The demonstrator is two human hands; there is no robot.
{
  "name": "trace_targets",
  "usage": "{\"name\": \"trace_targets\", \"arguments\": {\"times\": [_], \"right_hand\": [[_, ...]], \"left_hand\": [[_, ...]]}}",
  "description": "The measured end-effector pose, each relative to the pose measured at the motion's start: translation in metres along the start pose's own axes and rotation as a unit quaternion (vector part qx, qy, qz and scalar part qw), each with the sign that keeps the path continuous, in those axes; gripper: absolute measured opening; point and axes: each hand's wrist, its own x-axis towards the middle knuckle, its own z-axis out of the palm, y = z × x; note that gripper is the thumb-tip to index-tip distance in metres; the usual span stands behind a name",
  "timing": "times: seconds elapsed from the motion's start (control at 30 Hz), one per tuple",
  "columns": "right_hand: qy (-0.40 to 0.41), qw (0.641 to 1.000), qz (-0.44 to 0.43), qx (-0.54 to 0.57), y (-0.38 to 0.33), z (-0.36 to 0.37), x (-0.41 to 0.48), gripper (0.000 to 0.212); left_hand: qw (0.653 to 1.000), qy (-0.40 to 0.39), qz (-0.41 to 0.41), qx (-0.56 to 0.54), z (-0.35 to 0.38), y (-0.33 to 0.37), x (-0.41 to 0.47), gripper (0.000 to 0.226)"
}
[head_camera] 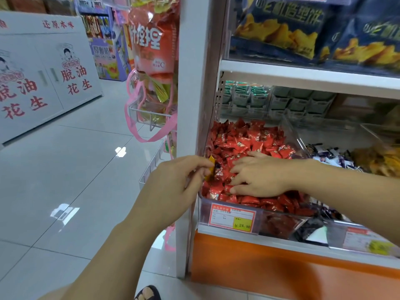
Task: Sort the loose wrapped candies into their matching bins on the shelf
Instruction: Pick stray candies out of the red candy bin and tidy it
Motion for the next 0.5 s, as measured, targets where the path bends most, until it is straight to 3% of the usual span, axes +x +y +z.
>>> {"name": "trace_targets", "arguments": {"times": [0.17,0.3,0.37,0.5], "right_hand": [[-0.042,0.999,0.001,0.034,0.002,-0.006,-0.016,0.042],[0.088,0.974,-0.033,0.208,0.001,-0.025,-0.007,0.024],[0.156,0.960,-0.022,0.233,0.000,-0.030,0.008,0.022],[0.115,0.970,0.019,0.215,-0.003,-0.021,0.041,0.029]], "left_hand": [[1.000,-0.004,-0.004,0.001,0.000,0.002,-0.002,0.027],[1.000,0.001,-0.003,-0.001,-0.001,0.003,-0.001,0.026],[1.000,0.000,-0.002,-0.003,-0.001,0.004,-0.001,0.026],[1.000,-0.001,0.001,-0.008,-0.001,0.003,-0.001,0.025]]}}
